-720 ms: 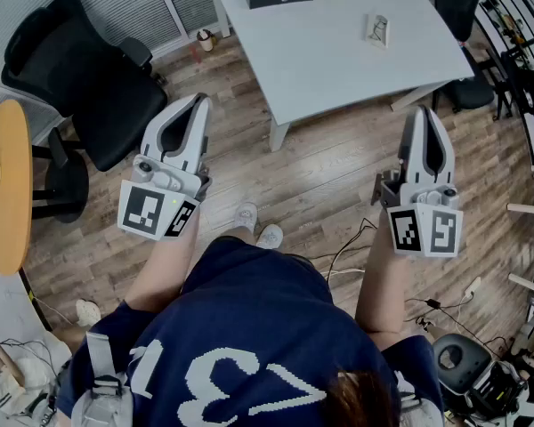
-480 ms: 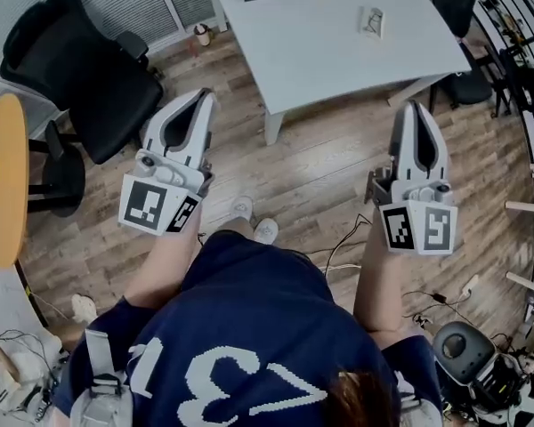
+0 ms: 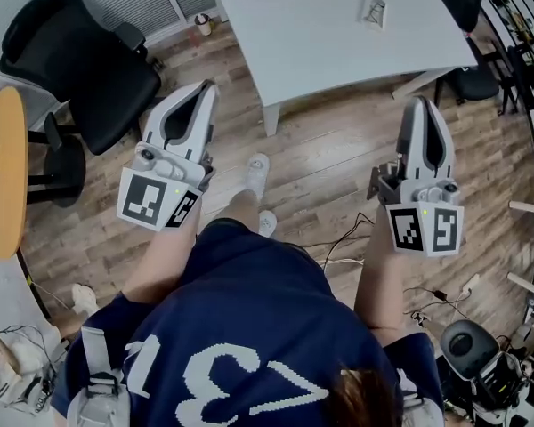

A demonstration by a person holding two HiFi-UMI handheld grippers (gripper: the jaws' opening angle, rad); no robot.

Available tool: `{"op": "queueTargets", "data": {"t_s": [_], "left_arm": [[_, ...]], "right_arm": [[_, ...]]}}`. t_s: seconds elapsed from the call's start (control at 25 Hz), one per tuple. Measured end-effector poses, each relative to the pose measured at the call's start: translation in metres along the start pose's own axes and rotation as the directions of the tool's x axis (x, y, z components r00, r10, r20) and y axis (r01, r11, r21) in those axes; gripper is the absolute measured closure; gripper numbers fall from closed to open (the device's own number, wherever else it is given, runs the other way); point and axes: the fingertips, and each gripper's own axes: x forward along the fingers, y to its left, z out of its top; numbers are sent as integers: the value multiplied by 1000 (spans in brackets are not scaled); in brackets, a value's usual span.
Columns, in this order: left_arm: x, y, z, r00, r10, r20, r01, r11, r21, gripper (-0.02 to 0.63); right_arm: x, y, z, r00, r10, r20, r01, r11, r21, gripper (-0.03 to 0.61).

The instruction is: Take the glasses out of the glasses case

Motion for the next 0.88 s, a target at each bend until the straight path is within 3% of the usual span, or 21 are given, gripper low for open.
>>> {"op": "queueTargets", "data": {"t_s": [0.36, 0.64, 0.88], "left_arm": [[99, 45, -13, 998, -42, 52, 44, 999, -25, 600], [183, 98, -9, 994, -72, 82, 73, 997, 0, 600], [228, 128, -16, 997, -32, 63, 32, 999, 2, 600]], "right_arm": [[83, -44, -2, 1000, -11, 13, 11, 1000, -28, 548], [171, -77, 0, 999, -5, 38, 6, 1000, -23, 548], [226, -105, -11, 999, 33, 32, -35, 997, 76, 548]]}}
